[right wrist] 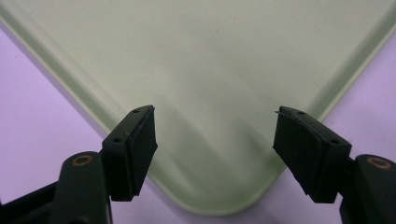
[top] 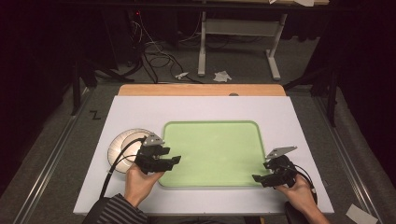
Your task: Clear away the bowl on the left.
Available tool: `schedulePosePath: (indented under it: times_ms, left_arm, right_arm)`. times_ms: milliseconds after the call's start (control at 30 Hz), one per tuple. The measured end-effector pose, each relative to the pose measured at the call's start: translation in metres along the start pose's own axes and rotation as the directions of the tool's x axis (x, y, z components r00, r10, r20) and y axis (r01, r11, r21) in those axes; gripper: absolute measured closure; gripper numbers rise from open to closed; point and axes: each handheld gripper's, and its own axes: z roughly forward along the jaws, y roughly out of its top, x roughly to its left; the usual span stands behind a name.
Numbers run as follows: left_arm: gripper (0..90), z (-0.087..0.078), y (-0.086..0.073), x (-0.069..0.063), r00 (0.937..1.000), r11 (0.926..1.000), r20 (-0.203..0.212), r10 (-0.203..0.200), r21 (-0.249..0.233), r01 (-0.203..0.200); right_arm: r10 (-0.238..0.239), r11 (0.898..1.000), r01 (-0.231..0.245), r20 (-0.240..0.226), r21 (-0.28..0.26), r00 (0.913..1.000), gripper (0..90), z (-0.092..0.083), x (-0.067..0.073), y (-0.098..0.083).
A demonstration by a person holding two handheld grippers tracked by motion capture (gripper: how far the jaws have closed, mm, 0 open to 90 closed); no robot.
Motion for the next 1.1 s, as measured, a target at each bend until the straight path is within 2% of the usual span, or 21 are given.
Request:
schedulePosePath:
  times_ms: [133,267,433,567,667,833,1000,1100]
  left_arm:
    - [44.0,-0.003,0.000,0.003,0.9999,1.0000,-0.011,-0.003,-0.003,0.003]
    - [43.8,-0.007,0.001,0.008,0.9995,0.9995,-0.016,-0.026,-0.017,0.026]
    - [43.6,-0.010,0.000,0.010,0.9993,0.9996,-0.032,-0.021,-0.018,0.020]
    - [43.4,-0.012,0.000,0.014,0.9988,0.9992,-0.038,-0.032,-0.025,0.031]
    - [44.0,-0.020,0.000,0.018,0.9958,0.9982,-0.082,-0.041,-0.047,0.037]
    - [44.4,-0.025,-0.001,0.021,0.9936,0.9978,-0.103,-0.046,-0.053,0.041]
    - [44.1,-0.030,-0.001,0.033,0.9866,0.9963,-0.146,-0.073,-0.056,0.065]
    - [43.8,-0.031,-0.002,0.037,0.9845,0.9955,-0.154,-0.084,-0.055,0.077]
  right_arm:
    - [-0.004,1.000,0.004,0.002,-0.002,1.0000,31.4,0.000,0.000,0.000]
    - [-0.002,1.000,0.002,0.003,-0.008,1.0000,31.2,-0.001,-0.001,-0.001]
    - [-0.002,1.000,0.002,0.003,-0.006,1.0000,31.1,-0.001,-0.001,-0.001]
    - [-0.004,1.000,0.004,0.009,-0.001,1.0000,31.1,-0.001,-0.001,0.000]
    - [0.008,1.000,-0.008,0.007,-0.007,0.9999,31.1,-0.001,-0.001,-0.001]
    - [0.002,1.000,-0.002,0.007,-0.007,1.0000,31.2,-0.001,0.000,-0.001]
    - [0.010,1.000,-0.010,0.007,-0.008,0.9999,31.2,-0.001,-0.001,-0.001]
    - [0.000,1.000,0.000,0.008,-0.004,1.0000,31.2,-0.001,-0.001,-0.002]
